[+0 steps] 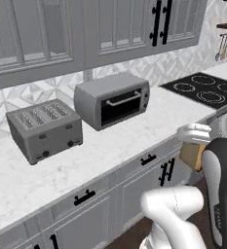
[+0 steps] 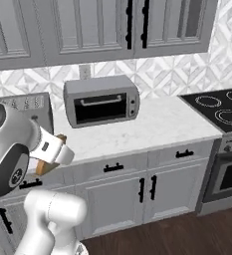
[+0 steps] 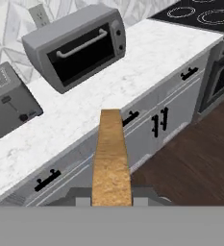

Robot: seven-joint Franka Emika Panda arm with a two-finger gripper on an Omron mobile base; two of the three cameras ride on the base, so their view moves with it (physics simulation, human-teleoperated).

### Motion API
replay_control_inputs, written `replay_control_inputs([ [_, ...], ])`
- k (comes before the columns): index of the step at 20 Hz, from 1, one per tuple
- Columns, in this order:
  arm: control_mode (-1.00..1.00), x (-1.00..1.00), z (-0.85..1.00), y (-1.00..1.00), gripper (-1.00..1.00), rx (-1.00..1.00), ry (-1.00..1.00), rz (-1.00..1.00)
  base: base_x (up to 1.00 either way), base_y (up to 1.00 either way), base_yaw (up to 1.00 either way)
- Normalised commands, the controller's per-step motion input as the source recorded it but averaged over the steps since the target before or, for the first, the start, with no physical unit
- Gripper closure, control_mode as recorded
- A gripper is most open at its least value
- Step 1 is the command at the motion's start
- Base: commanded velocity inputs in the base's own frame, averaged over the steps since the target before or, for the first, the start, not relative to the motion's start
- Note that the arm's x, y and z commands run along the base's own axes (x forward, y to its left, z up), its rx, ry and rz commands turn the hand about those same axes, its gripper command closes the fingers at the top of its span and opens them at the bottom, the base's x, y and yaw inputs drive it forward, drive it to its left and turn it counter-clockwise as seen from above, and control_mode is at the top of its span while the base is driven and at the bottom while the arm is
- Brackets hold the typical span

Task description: Start the toaster. Once the lever pops up, take the bread to the plate on the dining counter.

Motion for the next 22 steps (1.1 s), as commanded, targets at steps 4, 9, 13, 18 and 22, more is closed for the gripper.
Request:
replay_control_inputs([
  [4,1.0,0.0,0.0,0.0,1.0,0.0,0.0,0.0,0.0,-0.26,-0.86],
  [9,1.0,0.0,0.0,0.0,1.0,0.0,0.0,0.0,0.0,-0.53,-0.78],
  [13,1.0,0.0,0.0,0.0,1.0,0.0,0.0,0.0,0.16,-0.68,-0.67],
  [18,1.0,0.0,0.0,0.0,1.0,0.0,0.0,0.0,0.56,-0.67,-0.52],
  [22,1.0,0.0,0.0,0.0,1.0,0.0,0.0,0.0,0.95,-0.66,-0.37],
])
